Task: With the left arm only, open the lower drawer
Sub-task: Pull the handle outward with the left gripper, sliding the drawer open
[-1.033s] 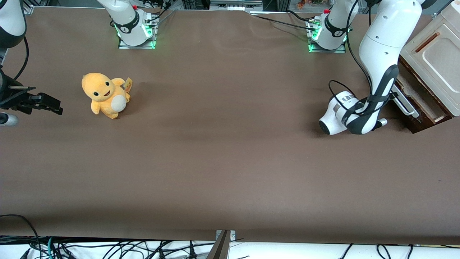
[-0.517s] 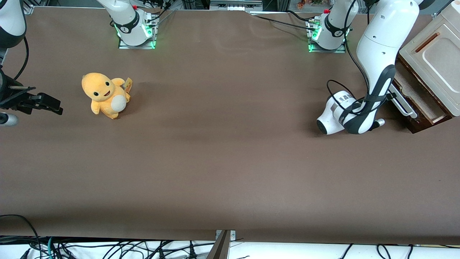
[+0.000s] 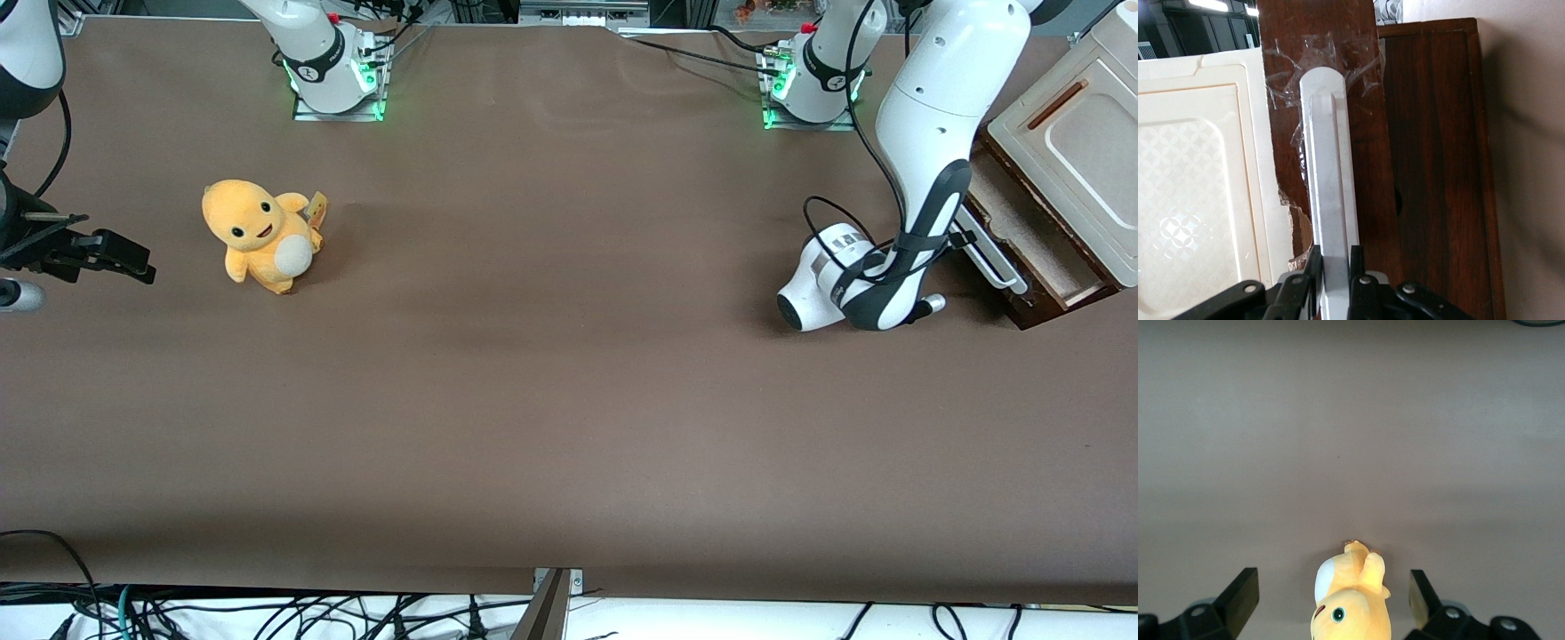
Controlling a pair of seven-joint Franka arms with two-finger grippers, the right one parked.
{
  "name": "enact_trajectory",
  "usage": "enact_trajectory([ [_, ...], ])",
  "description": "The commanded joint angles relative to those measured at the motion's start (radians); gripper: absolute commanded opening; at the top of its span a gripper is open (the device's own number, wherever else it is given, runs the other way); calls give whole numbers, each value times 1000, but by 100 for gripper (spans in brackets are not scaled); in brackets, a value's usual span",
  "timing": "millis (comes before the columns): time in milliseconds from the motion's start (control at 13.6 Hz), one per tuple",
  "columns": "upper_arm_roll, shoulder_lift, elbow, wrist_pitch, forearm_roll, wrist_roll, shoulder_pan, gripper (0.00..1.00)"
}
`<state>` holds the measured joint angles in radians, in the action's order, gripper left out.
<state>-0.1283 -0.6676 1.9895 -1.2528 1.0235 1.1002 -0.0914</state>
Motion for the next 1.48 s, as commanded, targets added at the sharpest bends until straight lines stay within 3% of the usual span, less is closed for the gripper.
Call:
enact_trajectory([
  [0,-4,-18,-31,15,7,-34,-34,0],
  [1402,-4,-21,-52,30,-6,-48,-65,0],
])
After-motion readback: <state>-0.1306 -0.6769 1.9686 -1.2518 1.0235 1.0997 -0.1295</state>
